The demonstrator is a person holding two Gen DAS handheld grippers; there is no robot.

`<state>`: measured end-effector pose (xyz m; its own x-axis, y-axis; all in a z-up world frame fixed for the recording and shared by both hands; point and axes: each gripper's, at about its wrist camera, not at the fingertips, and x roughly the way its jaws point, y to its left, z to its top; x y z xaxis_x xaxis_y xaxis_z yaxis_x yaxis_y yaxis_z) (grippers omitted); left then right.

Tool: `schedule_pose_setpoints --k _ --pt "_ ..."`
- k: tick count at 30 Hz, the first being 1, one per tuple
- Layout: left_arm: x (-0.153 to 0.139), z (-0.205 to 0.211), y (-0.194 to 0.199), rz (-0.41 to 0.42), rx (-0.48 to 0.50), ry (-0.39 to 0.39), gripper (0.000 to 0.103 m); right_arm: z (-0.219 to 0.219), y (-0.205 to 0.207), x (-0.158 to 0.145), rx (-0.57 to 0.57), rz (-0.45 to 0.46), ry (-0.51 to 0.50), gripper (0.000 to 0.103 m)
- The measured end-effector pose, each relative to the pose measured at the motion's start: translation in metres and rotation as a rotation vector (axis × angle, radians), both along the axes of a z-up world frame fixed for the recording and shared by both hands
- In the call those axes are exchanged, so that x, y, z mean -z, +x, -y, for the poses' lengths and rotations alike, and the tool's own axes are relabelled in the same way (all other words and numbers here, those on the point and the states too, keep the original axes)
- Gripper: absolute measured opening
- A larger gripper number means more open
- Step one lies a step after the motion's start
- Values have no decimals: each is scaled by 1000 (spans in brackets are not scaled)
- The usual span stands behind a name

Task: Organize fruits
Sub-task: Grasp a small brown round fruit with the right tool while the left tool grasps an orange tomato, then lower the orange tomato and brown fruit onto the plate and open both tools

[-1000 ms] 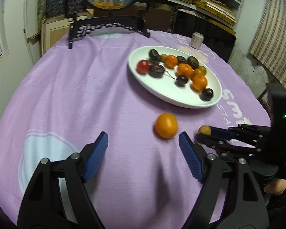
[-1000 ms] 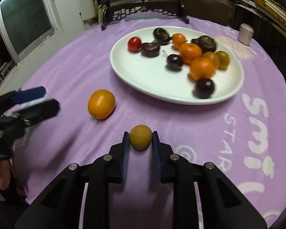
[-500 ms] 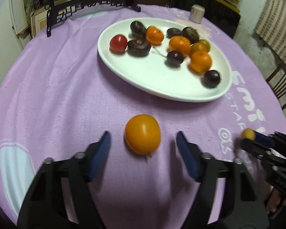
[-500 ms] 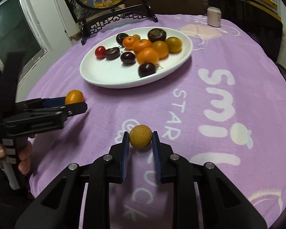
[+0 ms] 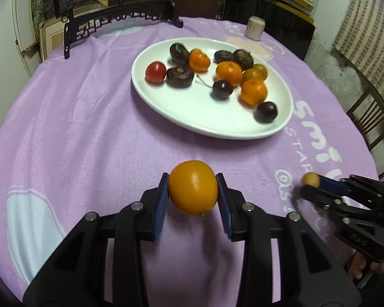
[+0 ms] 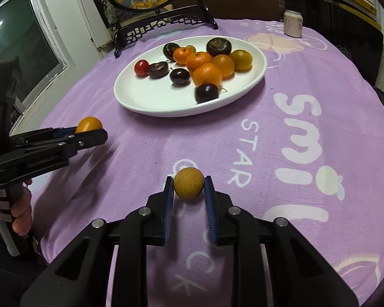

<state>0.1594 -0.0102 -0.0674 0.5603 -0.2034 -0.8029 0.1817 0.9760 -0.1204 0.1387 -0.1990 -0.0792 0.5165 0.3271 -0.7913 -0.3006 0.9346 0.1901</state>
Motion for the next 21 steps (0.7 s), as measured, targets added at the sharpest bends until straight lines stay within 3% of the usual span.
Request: schedule_pose_setpoints --k 11,17,21 --pt "-44 -4 11 121 12 24 36 -22 22 -44 -52 92 -31 24" --pt "-75 2 72 183 -19 38 36 -36 78 -76 -37 147 -44 24" --pt "-68 4 116 145 -46 -11 36 -40 119 -65 11 131 -68 24"
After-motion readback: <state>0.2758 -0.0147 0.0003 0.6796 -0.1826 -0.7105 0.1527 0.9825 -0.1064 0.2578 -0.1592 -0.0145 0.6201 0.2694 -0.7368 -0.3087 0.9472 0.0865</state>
